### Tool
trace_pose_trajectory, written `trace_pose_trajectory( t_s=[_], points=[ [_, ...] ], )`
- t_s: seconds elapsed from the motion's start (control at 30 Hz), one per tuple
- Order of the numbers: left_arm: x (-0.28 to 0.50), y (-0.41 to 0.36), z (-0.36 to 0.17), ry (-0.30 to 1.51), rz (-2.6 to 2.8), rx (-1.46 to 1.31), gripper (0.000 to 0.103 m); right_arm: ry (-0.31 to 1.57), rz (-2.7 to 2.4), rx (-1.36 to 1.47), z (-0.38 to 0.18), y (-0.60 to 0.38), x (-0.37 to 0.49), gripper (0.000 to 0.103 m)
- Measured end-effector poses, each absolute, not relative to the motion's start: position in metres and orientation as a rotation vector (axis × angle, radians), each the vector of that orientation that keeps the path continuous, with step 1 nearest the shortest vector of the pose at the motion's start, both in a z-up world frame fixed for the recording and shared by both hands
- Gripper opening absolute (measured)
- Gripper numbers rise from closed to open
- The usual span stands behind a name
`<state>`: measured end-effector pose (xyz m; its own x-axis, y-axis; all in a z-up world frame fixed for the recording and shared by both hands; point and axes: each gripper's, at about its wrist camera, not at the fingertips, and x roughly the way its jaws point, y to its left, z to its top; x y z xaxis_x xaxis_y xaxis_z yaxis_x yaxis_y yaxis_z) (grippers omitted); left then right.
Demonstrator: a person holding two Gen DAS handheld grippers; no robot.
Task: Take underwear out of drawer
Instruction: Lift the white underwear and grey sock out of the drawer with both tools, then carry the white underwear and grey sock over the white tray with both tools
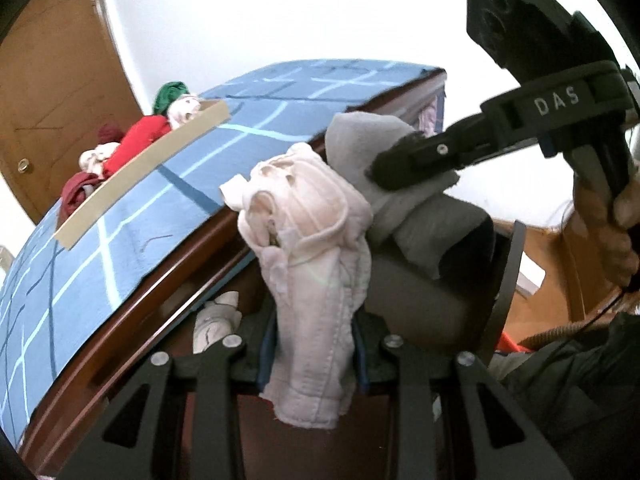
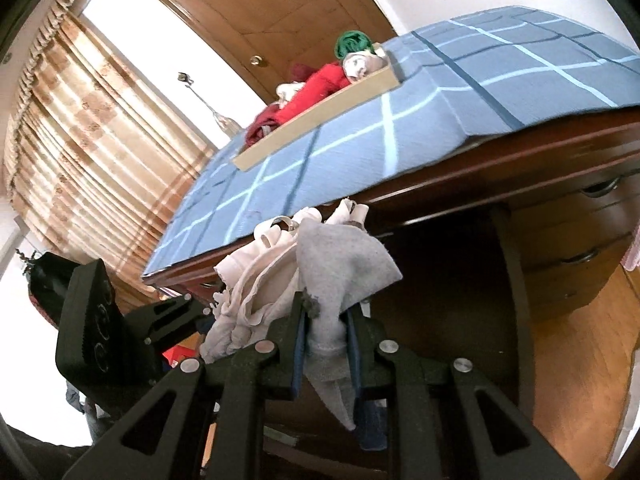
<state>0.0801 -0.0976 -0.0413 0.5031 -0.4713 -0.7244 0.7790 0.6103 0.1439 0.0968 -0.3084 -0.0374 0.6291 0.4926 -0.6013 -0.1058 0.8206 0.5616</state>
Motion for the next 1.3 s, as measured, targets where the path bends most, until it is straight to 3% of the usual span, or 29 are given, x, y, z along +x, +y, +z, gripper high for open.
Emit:
trace_pose_trajectory(
  t_s=[1.3],
  points=[
    [0.079, -0.040, 0.042, 0.453, -0.432, 0.314, 0.030, 0.485, 0.443, 0.551, 0.063, -0.273, 0.110, 0.020]
  ],
)
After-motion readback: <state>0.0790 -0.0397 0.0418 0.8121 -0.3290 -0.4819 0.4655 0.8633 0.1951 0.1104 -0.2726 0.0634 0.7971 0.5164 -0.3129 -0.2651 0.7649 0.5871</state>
